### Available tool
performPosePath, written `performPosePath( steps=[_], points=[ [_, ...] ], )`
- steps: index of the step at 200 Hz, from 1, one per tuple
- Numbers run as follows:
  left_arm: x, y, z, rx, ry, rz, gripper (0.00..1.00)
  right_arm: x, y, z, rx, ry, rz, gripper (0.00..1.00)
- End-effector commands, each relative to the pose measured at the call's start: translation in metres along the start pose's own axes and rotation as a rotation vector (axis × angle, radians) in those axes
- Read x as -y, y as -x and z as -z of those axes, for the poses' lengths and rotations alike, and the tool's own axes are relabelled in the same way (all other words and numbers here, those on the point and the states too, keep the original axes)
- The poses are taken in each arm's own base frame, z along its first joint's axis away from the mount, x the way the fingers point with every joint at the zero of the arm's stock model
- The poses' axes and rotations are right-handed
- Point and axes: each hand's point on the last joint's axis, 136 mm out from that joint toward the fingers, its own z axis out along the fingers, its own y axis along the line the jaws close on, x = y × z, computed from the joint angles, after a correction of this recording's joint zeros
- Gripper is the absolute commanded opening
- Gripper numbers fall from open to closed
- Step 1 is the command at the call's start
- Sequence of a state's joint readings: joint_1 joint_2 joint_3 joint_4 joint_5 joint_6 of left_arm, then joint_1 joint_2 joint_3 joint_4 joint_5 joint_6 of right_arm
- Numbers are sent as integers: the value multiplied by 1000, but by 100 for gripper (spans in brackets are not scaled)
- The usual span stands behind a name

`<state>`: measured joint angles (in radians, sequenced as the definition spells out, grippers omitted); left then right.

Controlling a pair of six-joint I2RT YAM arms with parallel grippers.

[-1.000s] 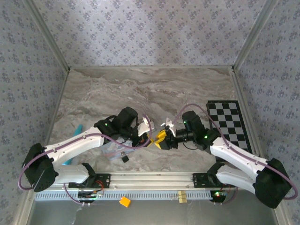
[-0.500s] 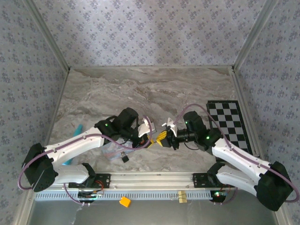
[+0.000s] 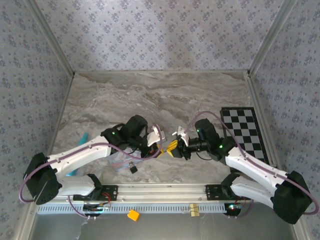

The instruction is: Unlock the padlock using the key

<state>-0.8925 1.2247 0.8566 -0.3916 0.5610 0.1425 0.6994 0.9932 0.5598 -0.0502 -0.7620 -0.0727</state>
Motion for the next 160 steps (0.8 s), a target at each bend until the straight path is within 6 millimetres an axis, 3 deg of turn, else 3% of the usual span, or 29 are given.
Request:
performPosePath(
  steps=[1, 35, 66, 81, 103, 139, 160],
  points=[
    [2, 15, 10, 49, 22, -50, 0, -7, -3, -1, -21, 28, 8, 17],
    [1, 15, 9, 49, 24, -50, 0, -8, -3, -1, -19, 29, 10, 12],
    [-3, 17, 11, 59, 49, -51, 0, -7, -3, -1, -15, 23, 11, 0],
    [-7, 20, 15, 79, 82, -49, 0, -5, 1, 2, 13, 8, 3, 0],
    [-16, 32, 34, 185, 131, -27, 16, 6, 14, 15, 120, -51, -33, 0],
    [-29, 57, 85, 513, 208, 24, 47, 25, 43, 41, 384, -150, -128, 0],
    [-30, 62, 102, 619, 223, 43, 55, 35, 54, 48, 495, -188, -217, 0]
  ],
)
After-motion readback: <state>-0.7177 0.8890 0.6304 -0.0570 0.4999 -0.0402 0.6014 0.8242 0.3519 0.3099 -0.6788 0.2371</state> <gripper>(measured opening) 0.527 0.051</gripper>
